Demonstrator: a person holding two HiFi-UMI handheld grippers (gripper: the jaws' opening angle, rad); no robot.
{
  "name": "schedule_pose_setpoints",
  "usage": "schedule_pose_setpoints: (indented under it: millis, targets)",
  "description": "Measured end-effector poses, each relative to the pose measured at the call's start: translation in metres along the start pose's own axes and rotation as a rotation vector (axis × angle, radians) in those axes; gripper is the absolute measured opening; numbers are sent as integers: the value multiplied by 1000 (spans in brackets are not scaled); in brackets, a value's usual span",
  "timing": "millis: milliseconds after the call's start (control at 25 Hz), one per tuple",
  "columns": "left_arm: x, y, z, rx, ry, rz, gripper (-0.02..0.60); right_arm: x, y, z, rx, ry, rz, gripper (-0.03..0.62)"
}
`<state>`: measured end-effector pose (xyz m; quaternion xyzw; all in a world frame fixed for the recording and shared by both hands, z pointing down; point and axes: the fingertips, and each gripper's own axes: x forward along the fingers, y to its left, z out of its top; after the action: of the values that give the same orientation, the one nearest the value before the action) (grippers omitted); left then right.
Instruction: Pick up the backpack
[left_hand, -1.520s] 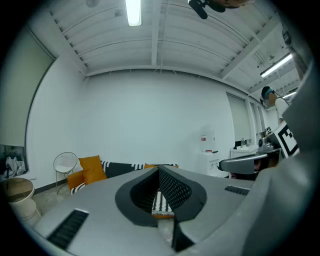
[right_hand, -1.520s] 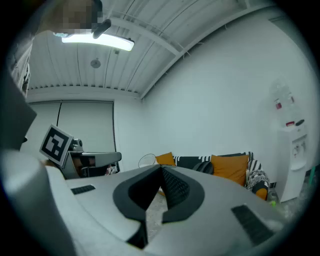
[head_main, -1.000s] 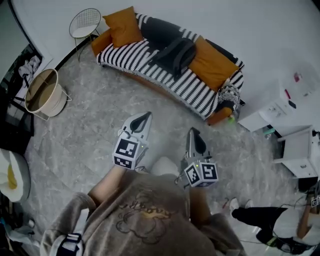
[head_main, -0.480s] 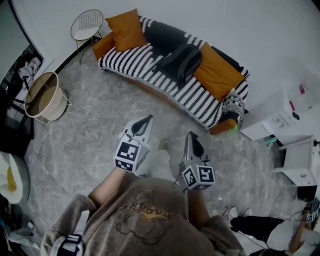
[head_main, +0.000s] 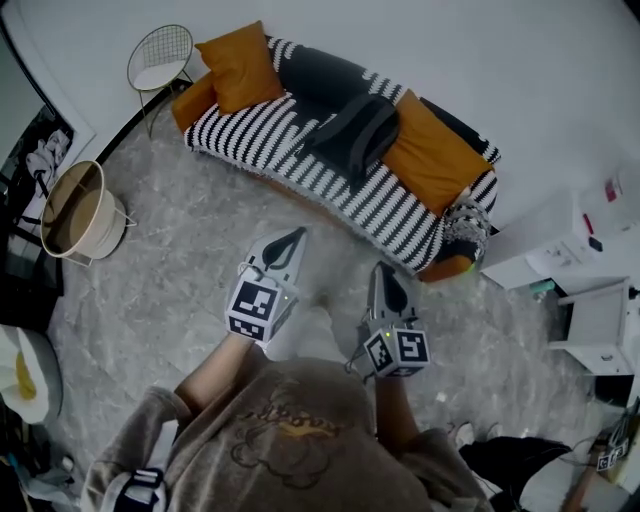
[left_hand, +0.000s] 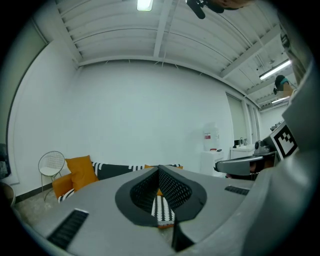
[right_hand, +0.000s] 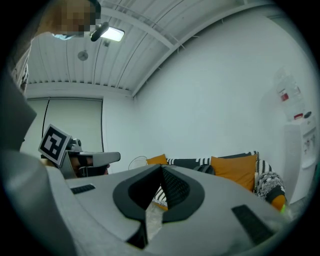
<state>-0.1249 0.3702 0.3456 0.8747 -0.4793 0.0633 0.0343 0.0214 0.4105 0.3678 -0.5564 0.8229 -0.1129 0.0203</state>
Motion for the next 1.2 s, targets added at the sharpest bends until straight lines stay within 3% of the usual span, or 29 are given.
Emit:
schedule_pose_setpoints:
  millis: [720,1200]
  targets:
    - [192,51,43,-23,19,20,0,155,-122,57,11,38,55,0]
    - [266,80,51,-32,12,48,0,228,-168,64,51,46,112,0]
